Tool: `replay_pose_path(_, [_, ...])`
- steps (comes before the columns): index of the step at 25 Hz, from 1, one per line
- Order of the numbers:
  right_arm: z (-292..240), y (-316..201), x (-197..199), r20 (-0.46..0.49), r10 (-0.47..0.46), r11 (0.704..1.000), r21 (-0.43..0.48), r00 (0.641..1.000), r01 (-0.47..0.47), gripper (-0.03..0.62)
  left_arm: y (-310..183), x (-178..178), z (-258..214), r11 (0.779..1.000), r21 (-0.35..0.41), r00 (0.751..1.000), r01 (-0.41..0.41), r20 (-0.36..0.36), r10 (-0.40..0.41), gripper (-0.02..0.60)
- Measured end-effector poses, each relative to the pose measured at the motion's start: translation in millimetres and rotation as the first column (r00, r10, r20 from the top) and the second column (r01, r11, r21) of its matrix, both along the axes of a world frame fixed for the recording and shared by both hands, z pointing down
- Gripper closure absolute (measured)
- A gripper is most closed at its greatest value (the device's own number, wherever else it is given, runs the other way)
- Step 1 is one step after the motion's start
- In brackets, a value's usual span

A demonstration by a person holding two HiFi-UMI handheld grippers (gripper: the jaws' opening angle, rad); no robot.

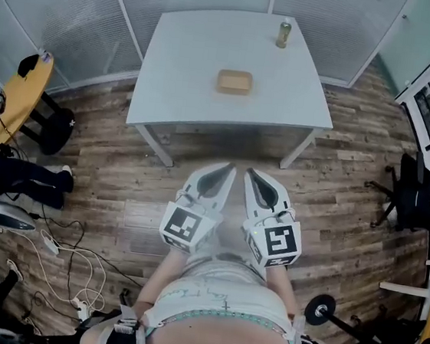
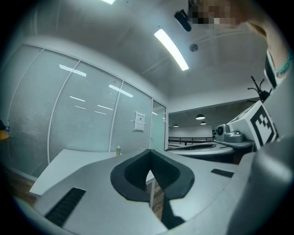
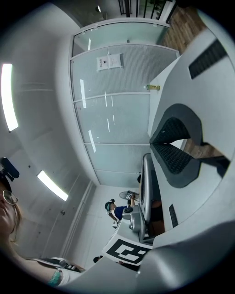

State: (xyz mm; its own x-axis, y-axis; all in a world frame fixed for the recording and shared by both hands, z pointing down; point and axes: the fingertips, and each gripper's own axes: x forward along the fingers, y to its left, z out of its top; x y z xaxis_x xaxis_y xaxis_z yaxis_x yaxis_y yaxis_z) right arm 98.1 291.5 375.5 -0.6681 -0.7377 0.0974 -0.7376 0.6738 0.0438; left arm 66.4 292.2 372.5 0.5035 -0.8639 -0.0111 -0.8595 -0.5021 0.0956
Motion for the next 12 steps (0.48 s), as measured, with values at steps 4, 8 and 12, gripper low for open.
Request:
replay_pose_path(4, [3.3,-24.8,-21.5,-0.002,0.006,1.000,-0.011,1.000,-0.006,0.594,-24.2,-17.4,2.5,1.000,-0.008,1.000,-0.020,0.006,0.020,0.581])
replay_pose_path(8, [10.2,-42.3,-46.0,-0.011,0.001,1.000,-0.018,1.000,-0.002,0.594,-39.3,-39.0,15.4,0.999,-0.031,1.000,-0.023,0.002,0.023,0.582])
replay_pose_path(12, [18.7,-56.8,-65.8,-0.033,0.003,1.000,-0.019,0.999,-0.003,0.594,-53.3,-63.6,23.1,0.998,-0.058,1.000,-0.012,-0.003,0.012,0.581])
